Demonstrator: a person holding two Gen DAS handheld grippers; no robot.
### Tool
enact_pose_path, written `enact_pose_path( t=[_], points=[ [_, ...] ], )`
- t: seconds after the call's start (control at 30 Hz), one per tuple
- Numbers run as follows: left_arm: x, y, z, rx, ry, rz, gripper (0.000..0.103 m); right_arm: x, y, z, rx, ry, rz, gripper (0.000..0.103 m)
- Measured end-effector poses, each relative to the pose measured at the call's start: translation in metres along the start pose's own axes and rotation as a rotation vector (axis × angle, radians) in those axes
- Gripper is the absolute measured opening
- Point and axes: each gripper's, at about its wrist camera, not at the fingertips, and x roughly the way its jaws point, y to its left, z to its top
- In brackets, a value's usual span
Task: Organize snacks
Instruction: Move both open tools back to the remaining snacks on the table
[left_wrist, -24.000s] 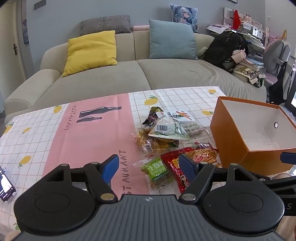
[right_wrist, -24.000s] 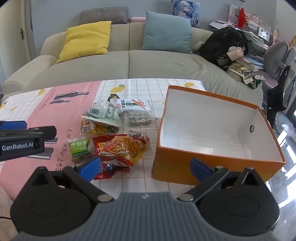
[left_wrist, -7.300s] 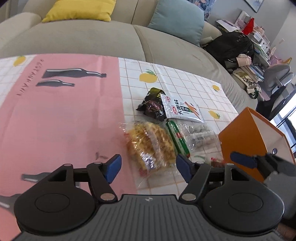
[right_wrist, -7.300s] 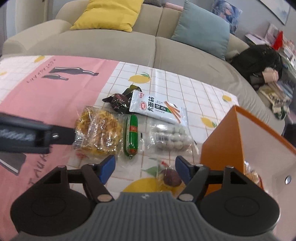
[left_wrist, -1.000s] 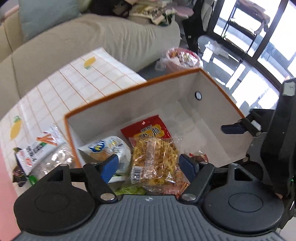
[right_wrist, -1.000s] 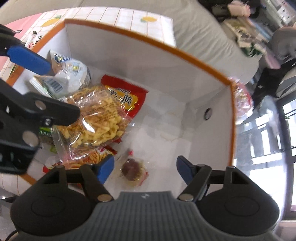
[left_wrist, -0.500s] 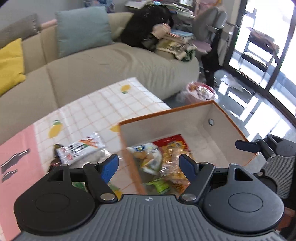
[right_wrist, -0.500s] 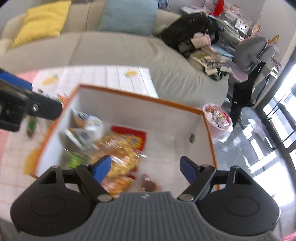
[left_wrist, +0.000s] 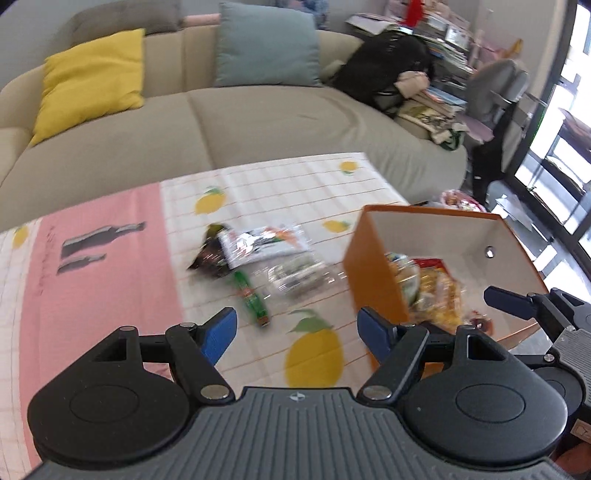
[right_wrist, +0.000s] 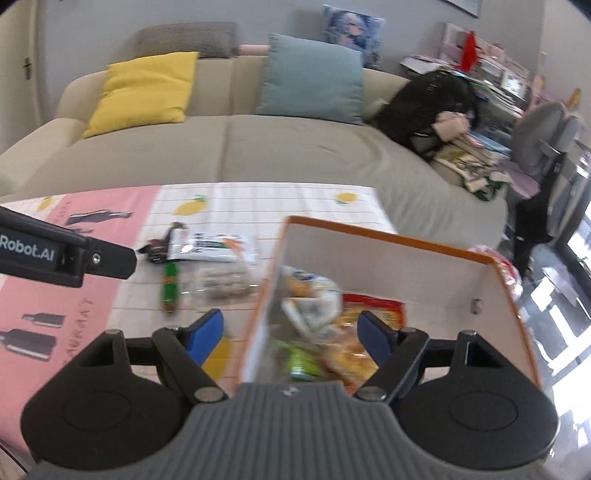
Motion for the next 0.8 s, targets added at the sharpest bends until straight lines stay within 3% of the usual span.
enact_pose_path(
  t=[0.37, 0.53, 0.8],
  points=[
    [0.009, 0.062, -0.042, -0.125, 0.011, 0.047, 0.084, 0.023, 0.061, -0.002, -0.104, -0.026, 0.072, 0.069],
    [0.018, 0.078, -0.054, -0.153, 0.030, 0.049, 0.081, 0.034, 0.080, -0.005, -0.128, -0.014, 0.092, 0.059],
    [0.036, 0.094, -0.057, -0.176, 0.045, 0.023, 0.077, 0.052, 0.097, -0.004, -0.178, 0.007, 0.120, 0.059]
  ],
)
